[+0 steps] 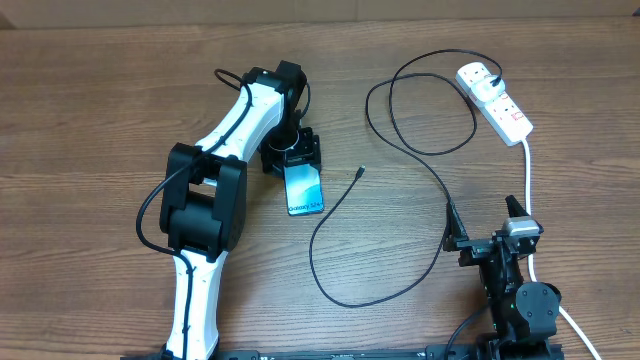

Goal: Plug charger to phone and switch on socket

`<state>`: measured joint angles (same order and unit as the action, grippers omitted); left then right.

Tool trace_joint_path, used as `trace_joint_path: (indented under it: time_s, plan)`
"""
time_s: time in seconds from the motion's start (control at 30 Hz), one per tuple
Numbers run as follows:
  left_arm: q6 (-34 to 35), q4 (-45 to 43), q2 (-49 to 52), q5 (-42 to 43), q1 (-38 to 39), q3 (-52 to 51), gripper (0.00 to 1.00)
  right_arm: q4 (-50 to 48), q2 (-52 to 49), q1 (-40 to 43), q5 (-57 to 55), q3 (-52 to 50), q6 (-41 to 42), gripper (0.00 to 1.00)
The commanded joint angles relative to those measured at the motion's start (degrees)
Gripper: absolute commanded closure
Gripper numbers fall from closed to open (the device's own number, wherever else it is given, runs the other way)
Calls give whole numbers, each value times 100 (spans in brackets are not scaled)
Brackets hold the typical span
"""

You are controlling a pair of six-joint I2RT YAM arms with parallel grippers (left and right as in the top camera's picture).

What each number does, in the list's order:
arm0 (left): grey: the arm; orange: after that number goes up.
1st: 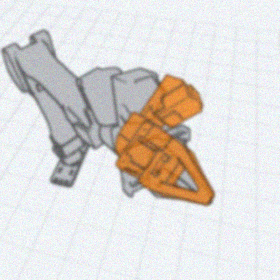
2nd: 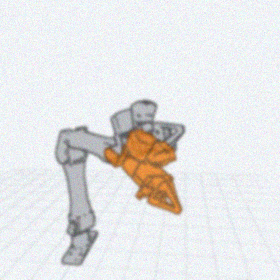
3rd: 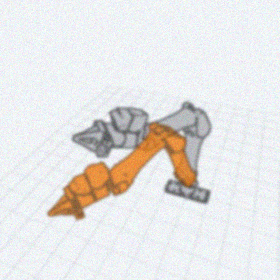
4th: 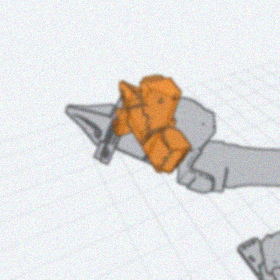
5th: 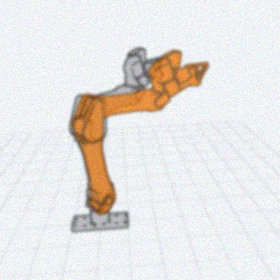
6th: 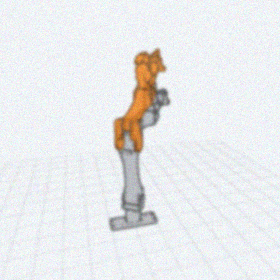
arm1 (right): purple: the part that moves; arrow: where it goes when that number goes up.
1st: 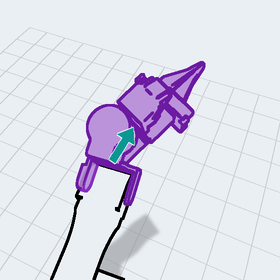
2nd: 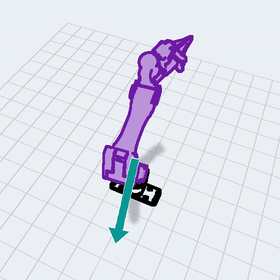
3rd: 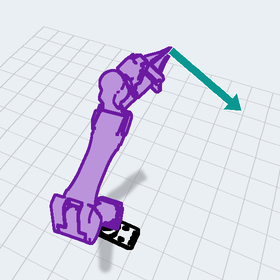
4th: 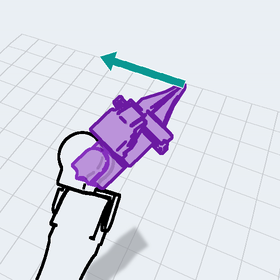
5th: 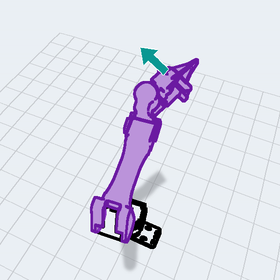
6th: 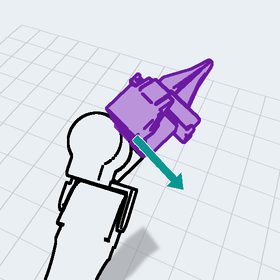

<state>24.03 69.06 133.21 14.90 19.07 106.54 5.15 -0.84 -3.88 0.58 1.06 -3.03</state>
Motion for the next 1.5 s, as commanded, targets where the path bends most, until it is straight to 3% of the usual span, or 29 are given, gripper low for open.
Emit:
trace_joint_path:
  time_s: [0.0, 0.37, 0.83, 0.97, 1.07, 1.47]
  plan:
    - [42, 13, 50, 483, -70, 175, 27, -33, 68, -22, -52, -57, -24, 0]
    - [20, -11, 50, 415, -184, 173, 27, -31, 68, -24, -52, -57, -24, 0]
    - [345, -273, 52, -1676, 348, 144, 21, -33, 68, -22, -52, -57, -24, 0]
    - [345, -306, 52, -1687, 345, 144, 19, -33, 68, -22, -52, -57, -24, 0]
    - [343, -179, 52, -1668, 348, 120, 0, -33, 68, -24, -52, -57, -24, 0]
    - [125, 269, 52, -1123, 376, 116, 0, -33, 68, -22, -52, -57, -24, 0]
